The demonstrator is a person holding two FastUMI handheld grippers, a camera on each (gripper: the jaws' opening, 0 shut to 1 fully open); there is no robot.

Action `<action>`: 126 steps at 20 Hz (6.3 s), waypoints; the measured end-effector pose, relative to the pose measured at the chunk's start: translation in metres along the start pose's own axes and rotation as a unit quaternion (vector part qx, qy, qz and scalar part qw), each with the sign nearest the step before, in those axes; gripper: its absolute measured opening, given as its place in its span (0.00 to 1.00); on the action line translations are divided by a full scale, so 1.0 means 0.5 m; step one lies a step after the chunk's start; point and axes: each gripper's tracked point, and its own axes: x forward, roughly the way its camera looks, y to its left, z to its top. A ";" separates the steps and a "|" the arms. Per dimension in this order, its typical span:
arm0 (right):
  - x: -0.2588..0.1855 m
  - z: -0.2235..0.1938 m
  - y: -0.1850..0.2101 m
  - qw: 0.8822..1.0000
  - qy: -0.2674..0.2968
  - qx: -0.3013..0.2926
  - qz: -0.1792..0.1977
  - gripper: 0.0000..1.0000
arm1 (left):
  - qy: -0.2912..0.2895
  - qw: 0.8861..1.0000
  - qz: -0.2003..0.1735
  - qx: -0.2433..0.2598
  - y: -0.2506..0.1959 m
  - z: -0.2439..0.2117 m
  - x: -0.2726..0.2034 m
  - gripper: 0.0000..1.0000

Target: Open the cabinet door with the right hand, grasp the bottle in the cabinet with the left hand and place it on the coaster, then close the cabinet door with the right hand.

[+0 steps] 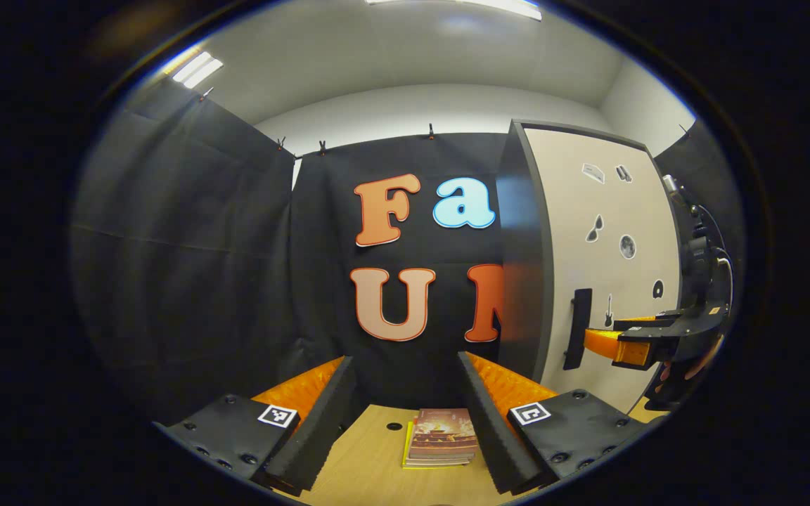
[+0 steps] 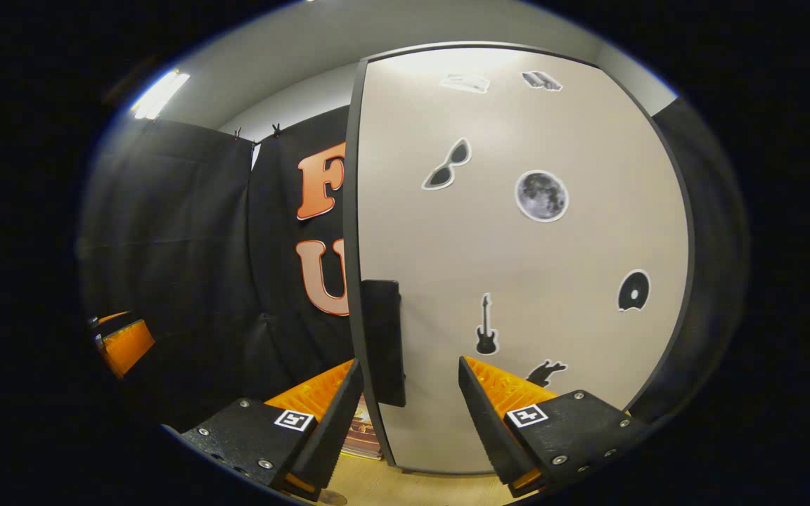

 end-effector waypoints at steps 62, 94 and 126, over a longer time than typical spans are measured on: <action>-0.526 -0.025 -0.294 0.994 -0.048 0.096 -0.022 0.29 | 0.120 0.961 -0.243 -0.054 -0.831 -0.215 0.168 0.95; -0.602 -0.024 -0.438 0.995 -0.062 0.066 -0.046 0.72 | 0.098 0.977 -0.189 -0.021 -0.803 -0.233 0.201 0.82; -0.567 0.025 -0.465 0.993 -0.112 0.030 -0.007 0.81 | 0.076 0.996 0.043 0.010 -0.329 -0.545 -0.116 0.81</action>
